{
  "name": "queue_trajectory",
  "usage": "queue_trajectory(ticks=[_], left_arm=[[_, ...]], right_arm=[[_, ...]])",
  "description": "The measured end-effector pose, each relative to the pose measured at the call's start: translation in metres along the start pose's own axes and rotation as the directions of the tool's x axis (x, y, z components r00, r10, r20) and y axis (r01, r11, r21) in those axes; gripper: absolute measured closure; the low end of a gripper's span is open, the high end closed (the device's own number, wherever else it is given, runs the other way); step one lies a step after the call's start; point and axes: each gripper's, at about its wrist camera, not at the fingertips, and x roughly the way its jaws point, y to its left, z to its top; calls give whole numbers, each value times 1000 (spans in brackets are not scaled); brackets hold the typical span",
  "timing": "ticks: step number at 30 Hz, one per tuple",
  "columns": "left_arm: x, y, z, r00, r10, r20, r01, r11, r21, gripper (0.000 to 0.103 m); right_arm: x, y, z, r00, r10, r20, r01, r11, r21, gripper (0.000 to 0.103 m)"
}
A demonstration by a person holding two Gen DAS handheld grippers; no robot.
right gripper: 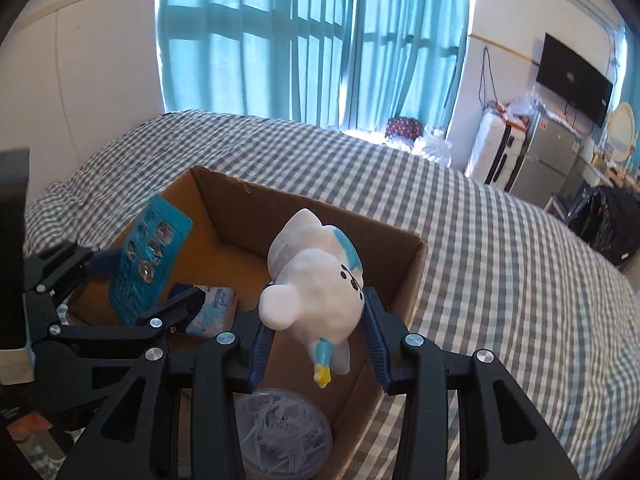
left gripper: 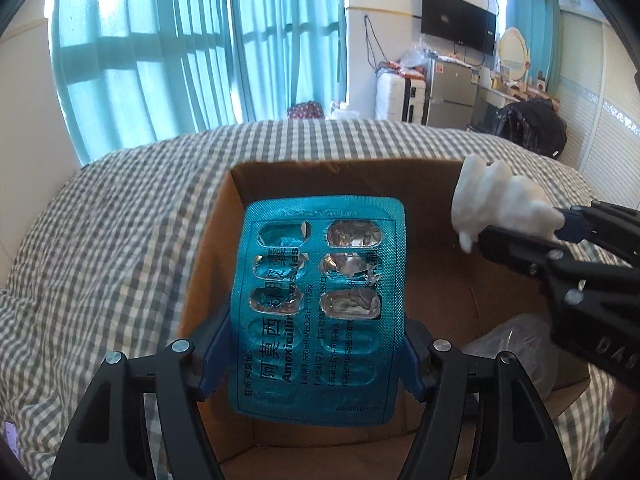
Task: Organize objects
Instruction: 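Lower pill pack and plush toy into the box and release both, then grasp the beige lace cloth with the left tool while the right tool grasps the white glove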
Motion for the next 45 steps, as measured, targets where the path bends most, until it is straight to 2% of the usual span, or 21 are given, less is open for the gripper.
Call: queue_trajectory(ticks=[3, 4, 6, 8, 13, 16, 19, 23, 30, 34, 37, 41, 45], left_arm=[[-2, -2, -1, 1000, 2, -6, -2, 1000, 7, 30], [-5, -1, -1, 1000, 3, -2, -3, 1000, 8, 26], [-16, 0, 0, 1000, -7, 21, 7, 1000, 3, 10], [-28, 2, 1, 999, -10, 42, 10, 1000, -4, 5], [-66, 9, 6, 997, -1, 77, 2, 1000, -16, 4], [-94, 18, 5, 995, -2, 103, 5, 999, -38, 4], [-123, 26, 3, 991, 16, 131, -11, 999, -43, 0], [-155, 28, -6, 987, 37, 155, -30, 998, -50, 0], [-192, 36, -34, 987, 33, 158, -22, 997, -70, 0], [-199, 42, -58, 989, 42, 141, -32, 997, -77, 0], [-196, 50, -80, 992, 69, 110, -59, 994, -92, 0], [-184, 62, -112, 990, 119, 81, -109, 986, -123, 0], [-164, 67, -140, 985, 166, 45, -159, 979, -128, 0]], right_arm=[[-4, -2, -4, 1000, 13, -4, -13, 1000, 19, 62], [-7, -3, -5, 1000, 18, -3, -18, 1000, 25, 62], [-17, -4, -6, 1000, 18, 13, -18, 999, 37, 59], [-31, -6, -7, 999, 8, 35, -10, 999, 48, 41], [-81, -9, -3, 996, -24, 88, 19, 998, 56, 38], [-118, -5, -5, 991, -34, 127, 28, 998, 51, 30], [-155, 1, -9, 987, -40, 153, 36, 999, 30, 27], [-195, 13, -21, 982, -66, 178, 64, 998, 13, 15], [-233, 33, -49, 984, -73, 164, 72, 997, 12, 14], [-242, 45, -70, 987, -57, 151, 55, 998, 19, 13], [-234, 58, -87, 991, -46, 124, 44, 999, 15, 12], [-207, 72, -114, 998, -20, 63, 18, 999, 29, 12], [-165, 91, -141, 999, 39, -34, -38, 998, 45, 12]])
